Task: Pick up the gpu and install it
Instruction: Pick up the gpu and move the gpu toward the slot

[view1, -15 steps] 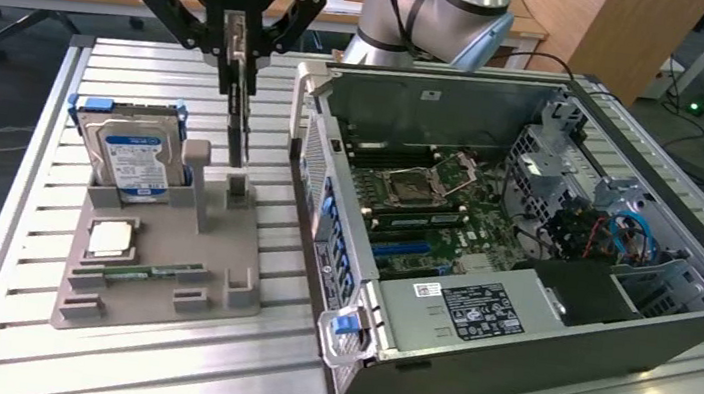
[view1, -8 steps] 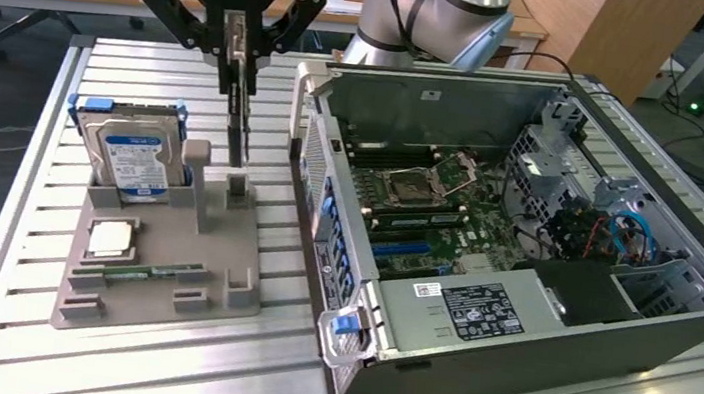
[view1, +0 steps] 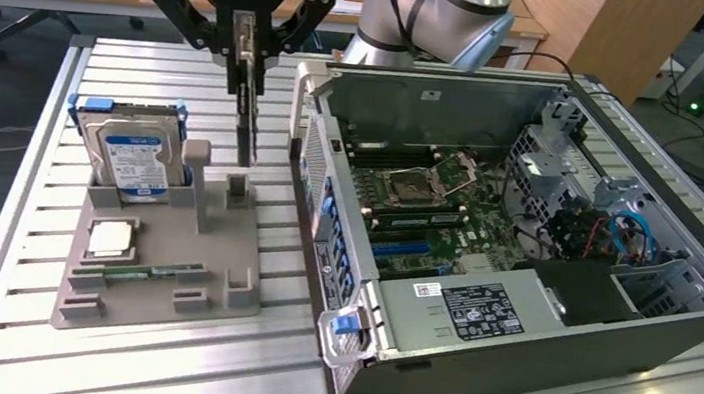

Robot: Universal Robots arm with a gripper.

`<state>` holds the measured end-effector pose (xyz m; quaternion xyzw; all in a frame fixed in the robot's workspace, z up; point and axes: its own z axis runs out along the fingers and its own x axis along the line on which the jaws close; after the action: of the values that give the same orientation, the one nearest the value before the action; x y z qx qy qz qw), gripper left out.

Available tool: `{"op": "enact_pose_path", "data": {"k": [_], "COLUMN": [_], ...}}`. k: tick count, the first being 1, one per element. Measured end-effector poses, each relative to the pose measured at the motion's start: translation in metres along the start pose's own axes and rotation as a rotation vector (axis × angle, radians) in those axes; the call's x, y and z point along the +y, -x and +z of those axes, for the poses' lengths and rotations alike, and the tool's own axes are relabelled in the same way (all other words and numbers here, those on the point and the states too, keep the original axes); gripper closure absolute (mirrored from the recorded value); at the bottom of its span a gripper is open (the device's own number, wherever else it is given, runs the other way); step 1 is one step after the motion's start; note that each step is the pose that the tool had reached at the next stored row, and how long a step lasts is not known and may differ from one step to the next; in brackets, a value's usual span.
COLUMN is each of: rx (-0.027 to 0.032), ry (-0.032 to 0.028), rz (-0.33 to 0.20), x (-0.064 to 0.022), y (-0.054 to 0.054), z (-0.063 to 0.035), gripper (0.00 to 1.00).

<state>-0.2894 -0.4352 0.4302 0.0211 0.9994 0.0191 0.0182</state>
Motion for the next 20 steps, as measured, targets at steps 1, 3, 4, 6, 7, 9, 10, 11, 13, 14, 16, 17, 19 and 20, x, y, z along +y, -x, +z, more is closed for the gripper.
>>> {"op": "enact_pose_path", "data": {"k": [1, 3, 4, 6, 7, 9, 10, 11, 13, 14, 16, 17, 19, 20], "rx": [0.0000, -0.0001, 0.0000, 0.0000, -0.0001, 0.0000, 0.0001, 0.0001, 0.0001, 0.0001, 0.0002, 0.0002, 0.0003, 0.0002], "ry": [0.0002, 0.0005, 0.0006, 0.0008, 0.0010, 0.0015, 0.0019, 0.0024, 0.0039, 0.0047, 0.0060, 0.0067, 0.0080, 0.0090], "rz": [0.000, 0.000, 0.000, 0.000, 0.000, 0.000, 0.000, 0.000, 0.000, 0.000, 0.000, 0.000, 0.000, 0.000], "x": [0.0001, 0.0002, 0.0003, 0.0005, 0.0005, 0.0008, 0.0010, 0.0011, 0.0014, 0.0016, 0.0019, 0.0020, 0.0023, 0.0025], "y": [0.001, 0.004, 0.006, 0.008, 0.010, 0.012, 0.014, 0.016, 0.019, 0.021, 0.023, 0.025, 0.027, 0.028], "z": [0.0001, 0.0002, 0.0002, 0.0003, 0.0004, 0.0005, 0.0005, 0.0006, 0.0008, 0.0008, 0.0009, 0.0009, 0.0011, 0.0012], "gripper": [0.74, 0.74, 0.74, 0.74, 0.74, 0.74, 0.74, 0.74, 0.74, 0.74, 0.74, 0.74, 0.74, 0.74]}}
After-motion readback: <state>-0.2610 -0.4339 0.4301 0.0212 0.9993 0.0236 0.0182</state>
